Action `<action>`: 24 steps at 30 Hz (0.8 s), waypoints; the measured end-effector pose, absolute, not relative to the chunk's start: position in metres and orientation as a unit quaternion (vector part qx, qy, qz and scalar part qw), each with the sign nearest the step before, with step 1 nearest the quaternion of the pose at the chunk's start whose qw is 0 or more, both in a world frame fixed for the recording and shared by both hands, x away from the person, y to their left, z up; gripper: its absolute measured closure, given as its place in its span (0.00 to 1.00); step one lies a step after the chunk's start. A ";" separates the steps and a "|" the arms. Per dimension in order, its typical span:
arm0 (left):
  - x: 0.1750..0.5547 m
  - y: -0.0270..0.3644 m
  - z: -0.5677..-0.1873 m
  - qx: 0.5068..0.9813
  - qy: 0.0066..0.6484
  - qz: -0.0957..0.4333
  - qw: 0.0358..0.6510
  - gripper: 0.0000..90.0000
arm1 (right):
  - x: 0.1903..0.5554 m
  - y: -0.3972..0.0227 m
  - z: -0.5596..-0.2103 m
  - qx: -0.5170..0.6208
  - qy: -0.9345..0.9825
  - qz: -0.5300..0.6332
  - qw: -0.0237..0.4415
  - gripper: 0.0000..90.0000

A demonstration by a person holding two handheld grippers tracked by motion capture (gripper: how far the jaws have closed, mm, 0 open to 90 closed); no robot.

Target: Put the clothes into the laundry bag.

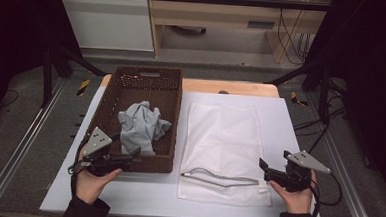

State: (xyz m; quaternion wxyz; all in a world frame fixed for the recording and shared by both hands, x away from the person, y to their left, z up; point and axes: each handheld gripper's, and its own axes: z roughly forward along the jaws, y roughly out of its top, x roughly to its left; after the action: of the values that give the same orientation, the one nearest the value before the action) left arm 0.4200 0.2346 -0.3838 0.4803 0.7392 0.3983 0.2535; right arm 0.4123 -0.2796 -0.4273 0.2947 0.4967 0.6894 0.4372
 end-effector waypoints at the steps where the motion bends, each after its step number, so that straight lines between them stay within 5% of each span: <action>1: 0.420 0.235 -0.384 0.739 0.398 0.253 0.480 0.16 | 0.412 -0.280 -0.427 0.497 0.689 0.437 0.295 0.11; 24: 0.444 0.228 -0.353 0.737 0.384 0.262 0.491 0.17 | 0.410 -0.267 -0.421 0.488 0.693 0.436 0.302 0.11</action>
State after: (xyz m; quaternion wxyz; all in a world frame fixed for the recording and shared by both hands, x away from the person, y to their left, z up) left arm 0.4439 0.2276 -0.3531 0.4909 0.7367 0.3843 0.2619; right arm 0.4096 -0.2672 -0.4208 0.3019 0.4882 0.6929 0.4363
